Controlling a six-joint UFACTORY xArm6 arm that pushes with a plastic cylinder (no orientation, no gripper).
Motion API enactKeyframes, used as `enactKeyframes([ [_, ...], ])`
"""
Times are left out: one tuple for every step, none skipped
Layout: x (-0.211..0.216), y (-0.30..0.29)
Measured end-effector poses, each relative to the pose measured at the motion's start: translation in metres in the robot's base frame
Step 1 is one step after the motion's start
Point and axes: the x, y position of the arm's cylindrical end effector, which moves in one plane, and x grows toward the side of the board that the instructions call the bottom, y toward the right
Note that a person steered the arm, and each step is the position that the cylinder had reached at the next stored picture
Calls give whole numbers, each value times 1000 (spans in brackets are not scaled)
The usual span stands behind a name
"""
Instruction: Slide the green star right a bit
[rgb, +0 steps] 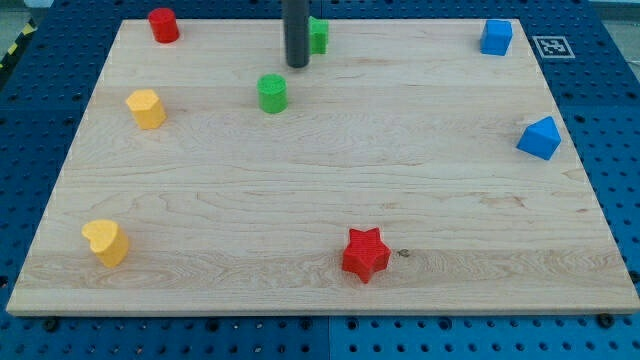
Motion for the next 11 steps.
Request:
enactKeyframes([
  [-11,-27],
  [-16,-19],
  [-25,3],
  [-43,9],
  [-44,12],
  [-44,12],
  [-45,14],
  [-45,16],
  [-45,20],
  [-45,22],
  [-45,33],
])
